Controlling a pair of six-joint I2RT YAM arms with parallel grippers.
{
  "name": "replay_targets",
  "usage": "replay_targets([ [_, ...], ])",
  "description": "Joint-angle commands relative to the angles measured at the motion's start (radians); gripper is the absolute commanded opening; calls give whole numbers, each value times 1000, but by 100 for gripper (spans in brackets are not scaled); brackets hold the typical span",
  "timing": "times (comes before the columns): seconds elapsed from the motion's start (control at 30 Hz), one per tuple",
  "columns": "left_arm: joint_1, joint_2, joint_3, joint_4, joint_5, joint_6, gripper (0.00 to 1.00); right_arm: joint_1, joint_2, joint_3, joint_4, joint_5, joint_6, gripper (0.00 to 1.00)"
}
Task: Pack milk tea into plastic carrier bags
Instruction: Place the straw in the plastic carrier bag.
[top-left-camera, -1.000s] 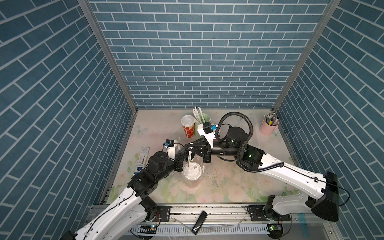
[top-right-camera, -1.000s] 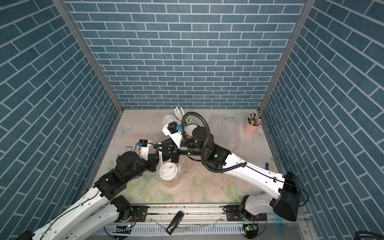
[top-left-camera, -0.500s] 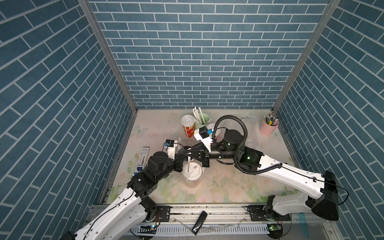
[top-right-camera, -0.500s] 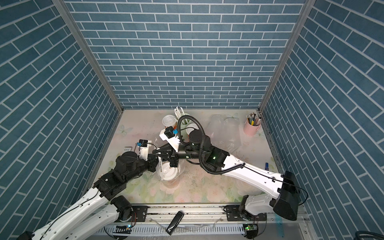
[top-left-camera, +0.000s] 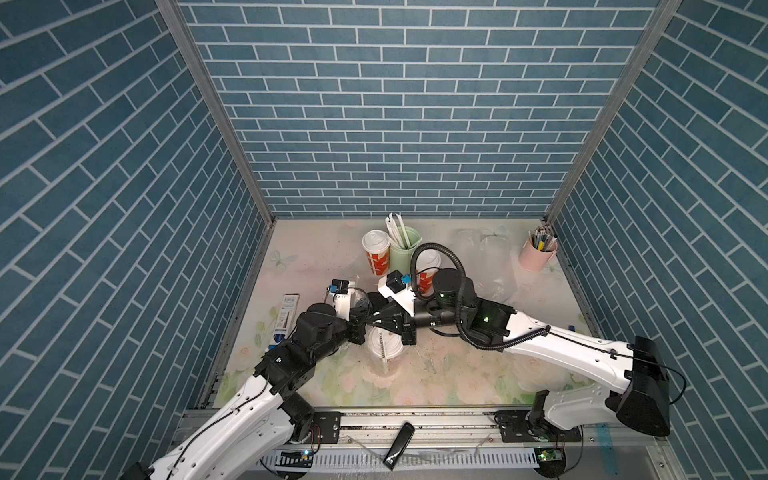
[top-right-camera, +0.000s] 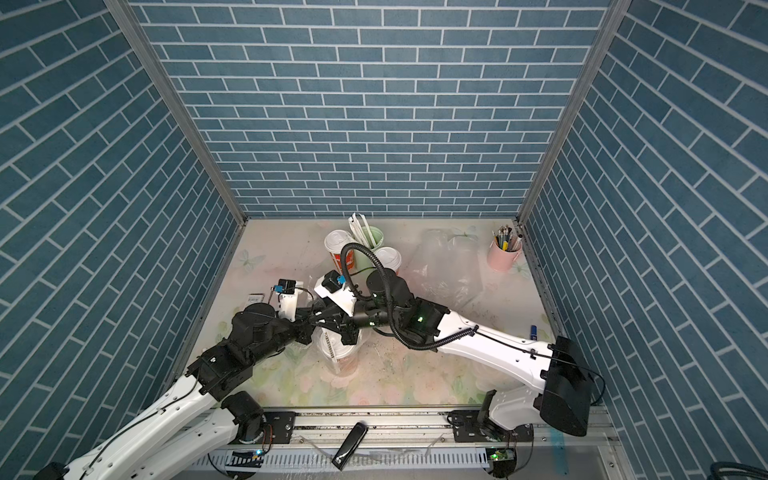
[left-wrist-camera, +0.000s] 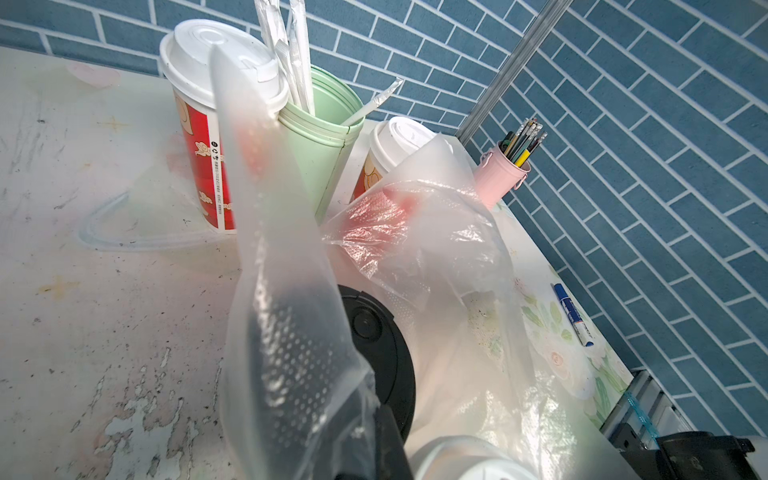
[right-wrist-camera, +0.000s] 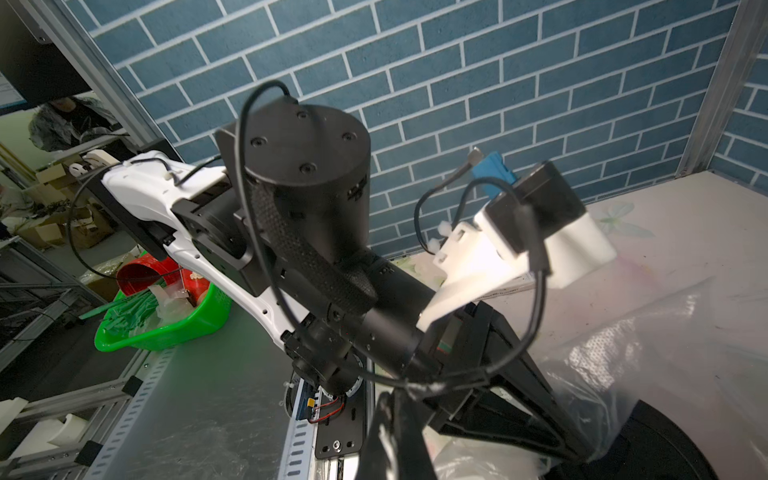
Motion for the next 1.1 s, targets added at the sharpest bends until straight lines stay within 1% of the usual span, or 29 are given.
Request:
replay_targets([
  [0.0, 5, 4, 29, -11, -9, 17, 0, 9, 8, -44, 44, -9, -71, 0],
  [0.1, 4, 10, 35, -29, -17, 21, 0, 10, 11, -89, 114, -16, -68, 0],
  [0.33, 5, -20, 31, -65, -41, 24, 0, 24, 32, -143, 183, -27, -45, 0],
  [0.37, 5, -20, 30, -69, -45, 25, 0, 28, 33, -147, 182, -30, -43, 5],
  [0.4, 5, -20, 30, -73, -48, 27, 0, 30, 34, -152, 181, -35, -42, 7],
  [0.43, 5, -50, 30, -77, -50, 29, 0, 31, 32, -155, 179, -38, -42, 10],
  [0.47, 5, -53, 30, -79, -52, 30, 0, 33, 31, -159, 173, -43, -41, 15],
  [0.57, 5, -49, 33, -79, -51, 36, 0, 35, 18, -157, 130, -44, -49, 38],
  [0.67, 5, -39, 35, -76, -47, 38, 0, 35, -9, -139, 65, -34, -69, 57],
  [0.7, 5, -36, 35, -74, -46, 39, 0, 35, -22, -133, 42, -29, -76, 62],
  [0.77, 5, -31, 32, -68, -41, 37, 0, 34, -48, -123, 13, -16, -89, 67],
  [0.83, 5, -31, 28, -64, -40, 37, 0, 34, -74, -113, -5, -7, -102, 69],
  [1.0, 4, -38, 22, -57, -40, 37, 0, 34, -112, -96, -23, 3, -108, 69],
  [1.07, 6, -40, 23, -57, -39, 37, 0, 33, -126, -80, -54, 52, -112, 69],
])
